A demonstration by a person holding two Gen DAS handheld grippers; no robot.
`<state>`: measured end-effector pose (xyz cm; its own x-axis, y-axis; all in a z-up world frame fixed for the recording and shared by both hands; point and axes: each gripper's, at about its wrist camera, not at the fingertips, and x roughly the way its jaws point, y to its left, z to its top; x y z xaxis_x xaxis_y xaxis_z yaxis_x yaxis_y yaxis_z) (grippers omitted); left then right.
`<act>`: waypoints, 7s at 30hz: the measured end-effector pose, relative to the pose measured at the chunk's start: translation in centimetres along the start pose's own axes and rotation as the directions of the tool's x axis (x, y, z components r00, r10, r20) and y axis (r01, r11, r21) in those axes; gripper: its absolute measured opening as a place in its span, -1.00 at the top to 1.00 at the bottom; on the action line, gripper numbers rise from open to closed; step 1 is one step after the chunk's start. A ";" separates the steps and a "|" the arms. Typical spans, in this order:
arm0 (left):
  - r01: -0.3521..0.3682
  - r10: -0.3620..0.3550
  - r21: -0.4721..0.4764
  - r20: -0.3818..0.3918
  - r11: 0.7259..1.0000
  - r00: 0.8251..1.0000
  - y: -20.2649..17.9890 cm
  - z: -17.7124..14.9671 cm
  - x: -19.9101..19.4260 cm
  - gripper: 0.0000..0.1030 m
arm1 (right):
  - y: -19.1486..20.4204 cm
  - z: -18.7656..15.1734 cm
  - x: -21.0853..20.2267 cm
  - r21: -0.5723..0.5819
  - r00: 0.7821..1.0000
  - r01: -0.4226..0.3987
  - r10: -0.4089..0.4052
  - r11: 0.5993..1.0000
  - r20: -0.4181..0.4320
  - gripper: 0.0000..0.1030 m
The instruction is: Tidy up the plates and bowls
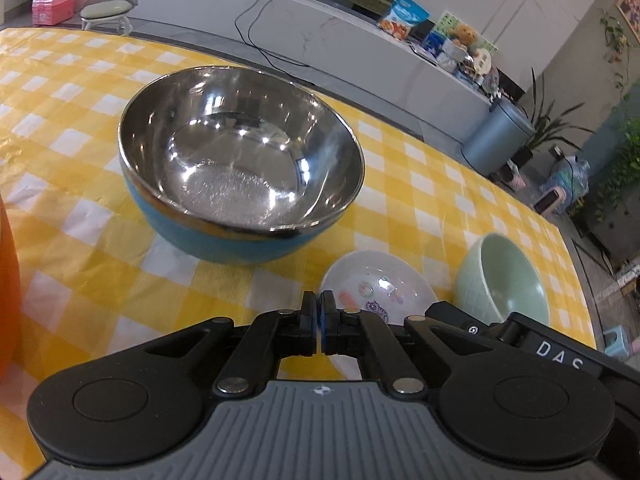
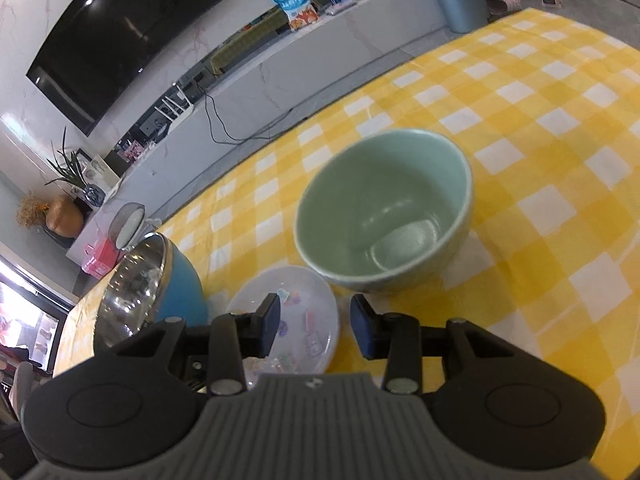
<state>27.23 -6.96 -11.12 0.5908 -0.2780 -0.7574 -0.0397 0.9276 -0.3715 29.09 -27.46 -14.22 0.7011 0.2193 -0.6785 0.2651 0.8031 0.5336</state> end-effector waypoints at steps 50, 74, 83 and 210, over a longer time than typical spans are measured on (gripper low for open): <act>-0.004 -0.008 0.120 0.093 0.993 0.996 2.8 -8.1 -19.4 0.98 | 3.5 -10.2 -16.3 -0.206 0.976 -0.211 0.195 0.956 -0.097 0.99; -0.055 0.056 0.059 -0.009 0.997 0.998 8.0 -11.9 -17.7 0.96 | 3.6 -15.5 -13.6 -0.272 0.960 -0.226 0.167 0.935 -0.225 0.96; -0.077 0.079 0.040 -0.052 0.996 0.996 8.5 -12.2 -16.5 0.95 | 3.4 -16.1 -12.4 -0.271 0.960 -0.203 0.136 0.941 -0.246 0.96; -0.255 0.267 -0.107 0.116 0.961 0.957 17.9 0.5 -13.2 0.85 | 20.5 -12.2 1.1 -0.380 0.969 -0.080 -0.018 0.921 -0.248 0.72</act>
<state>19.11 13.41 -7.55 0.6479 0.0102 -0.7617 -0.2748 0.9357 -0.2212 27.24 -4.03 -10.20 0.5105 0.3354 -0.7917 -0.0637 0.9330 0.3542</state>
